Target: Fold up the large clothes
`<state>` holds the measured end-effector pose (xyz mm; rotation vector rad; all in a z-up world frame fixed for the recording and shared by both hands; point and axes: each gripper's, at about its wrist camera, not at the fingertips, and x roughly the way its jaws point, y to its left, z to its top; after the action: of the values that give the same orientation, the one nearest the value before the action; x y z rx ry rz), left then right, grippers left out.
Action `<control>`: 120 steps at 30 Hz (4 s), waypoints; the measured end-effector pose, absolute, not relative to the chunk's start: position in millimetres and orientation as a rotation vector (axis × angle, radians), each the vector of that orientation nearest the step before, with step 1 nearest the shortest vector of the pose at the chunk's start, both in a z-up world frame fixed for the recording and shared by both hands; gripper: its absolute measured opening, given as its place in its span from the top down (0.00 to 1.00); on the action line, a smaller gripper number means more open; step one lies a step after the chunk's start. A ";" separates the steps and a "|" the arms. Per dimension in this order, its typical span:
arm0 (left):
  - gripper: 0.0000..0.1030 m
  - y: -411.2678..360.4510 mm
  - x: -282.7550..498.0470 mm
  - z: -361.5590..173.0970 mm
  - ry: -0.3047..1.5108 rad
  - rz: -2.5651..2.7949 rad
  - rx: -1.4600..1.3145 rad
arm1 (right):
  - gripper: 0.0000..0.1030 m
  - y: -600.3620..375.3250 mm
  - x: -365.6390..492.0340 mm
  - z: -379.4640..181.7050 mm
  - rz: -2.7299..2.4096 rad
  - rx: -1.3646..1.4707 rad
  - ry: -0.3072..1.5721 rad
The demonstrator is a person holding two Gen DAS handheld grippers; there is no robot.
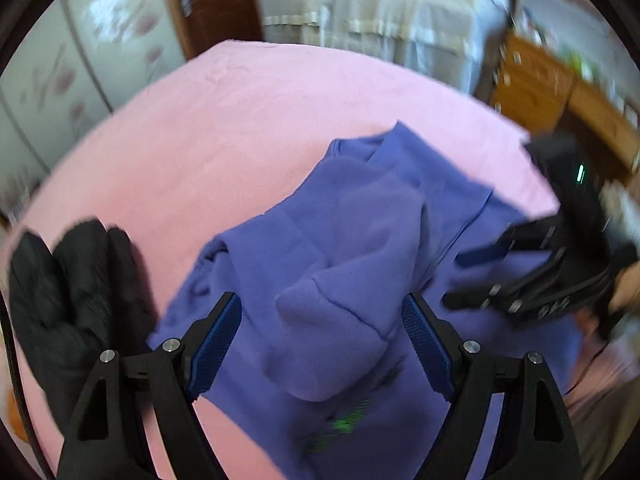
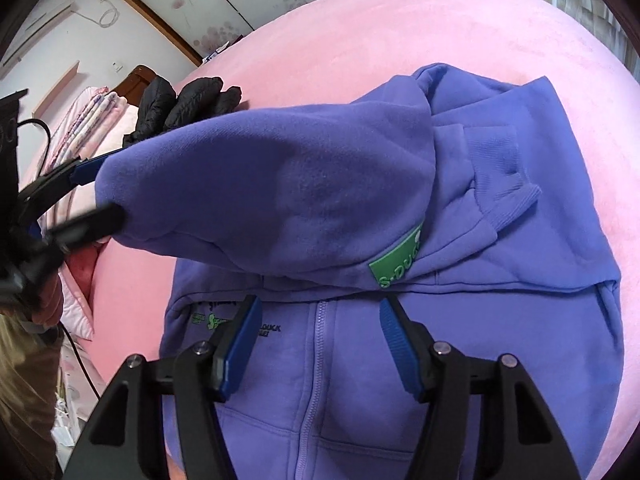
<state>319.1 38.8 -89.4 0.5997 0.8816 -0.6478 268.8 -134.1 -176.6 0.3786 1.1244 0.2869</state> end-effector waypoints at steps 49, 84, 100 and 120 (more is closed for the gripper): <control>0.78 1.5 258.4 -95.1 0.521 -0.548 0.773 | 0.95 -103.3 365.4 -166.0 0.360 0.376 0.894; 0.40 90.6 260.2 -153.1 0.859 -0.461 0.013 | 0.72 -171.5 292.2 -192.4 0.386 0.596 1.082; 0.89 106.9 361.9 -206.2 1.011 -0.205 -0.275 | 0.94 -171.2 313.3 -190.1 0.272 0.467 0.980; 0.41 77.8 271.1 -196.6 0.834 -0.148 -0.093 | 0.82 -154.1 253.1 -183.0 0.195 0.308 0.958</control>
<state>271.1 77.8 -196.6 -0.0928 0.8343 -0.1476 253.1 -154.1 -183.0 0.3083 0.9581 0.1950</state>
